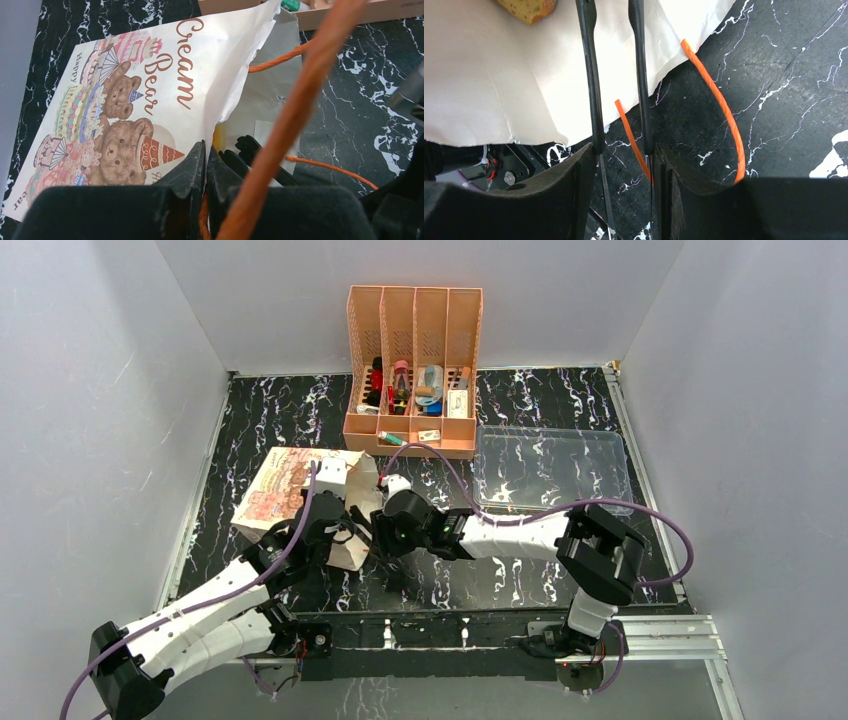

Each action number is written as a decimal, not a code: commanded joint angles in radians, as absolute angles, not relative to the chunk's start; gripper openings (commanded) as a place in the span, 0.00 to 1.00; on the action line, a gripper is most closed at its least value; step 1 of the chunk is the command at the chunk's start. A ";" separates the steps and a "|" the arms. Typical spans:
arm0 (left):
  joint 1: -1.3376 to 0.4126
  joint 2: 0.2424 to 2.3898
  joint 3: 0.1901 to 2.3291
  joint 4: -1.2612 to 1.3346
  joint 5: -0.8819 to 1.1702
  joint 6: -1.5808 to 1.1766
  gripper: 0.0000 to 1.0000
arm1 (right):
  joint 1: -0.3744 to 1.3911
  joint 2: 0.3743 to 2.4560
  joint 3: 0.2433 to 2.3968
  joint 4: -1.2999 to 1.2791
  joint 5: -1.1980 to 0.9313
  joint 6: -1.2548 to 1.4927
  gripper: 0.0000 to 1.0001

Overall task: Take the fake bread out of the paper bag
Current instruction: Take out the fake bread from the paper bag, then place the fake bread in the container.

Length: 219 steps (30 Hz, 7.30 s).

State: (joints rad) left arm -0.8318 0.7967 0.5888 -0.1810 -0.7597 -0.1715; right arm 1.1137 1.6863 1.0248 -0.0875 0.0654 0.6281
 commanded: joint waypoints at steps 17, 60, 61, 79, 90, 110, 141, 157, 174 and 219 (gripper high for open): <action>-0.836 0.763 0.622 -0.162 -0.625 -0.081 0.00 | 1.010 1.774 1.065 0.027 -0.187 0.712 0.42; -0.836 0.722 0.670 -0.236 -0.473 0.027 0.00 | 0.920 1.982 1.264 -0.098 -0.452 0.752 0.48; -0.836 0.722 0.668 -0.235 -0.471 0.028 0.00 | 0.920 1.987 1.270 -0.101 -0.448 0.750 0.48; -0.836 0.710 0.647 -0.192 -0.437 0.024 0.00 | 0.920 2.098 1.318 -0.123 -0.376 0.738 0.52; -0.836 0.670 0.655 -0.227 -0.480 -0.001 0.00 | 0.920 2.086 1.273 -0.083 -0.381 0.781 0.16; -0.836 0.755 0.689 -0.307 -0.695 -0.065 0.00 | 0.919 1.749 1.065 -0.088 -0.252 0.790 0.00; -0.836 0.871 0.739 -0.382 -0.885 -0.126 0.00 | 0.933 1.405 0.906 -0.202 -0.114 0.845 0.00; -0.834 0.882 0.743 -0.400 -0.939 -0.118 0.00 | 0.932 1.097 0.780 -0.360 0.078 0.966 0.00; -0.834 0.748 0.750 -0.443 -0.823 -0.084 0.00 | 0.741 1.029 0.752 -0.389 0.221 1.006 0.00; -0.834 0.765 0.769 -0.426 -0.766 -0.056 0.00 | 0.268 1.487 0.736 -0.029 -0.131 0.938 0.42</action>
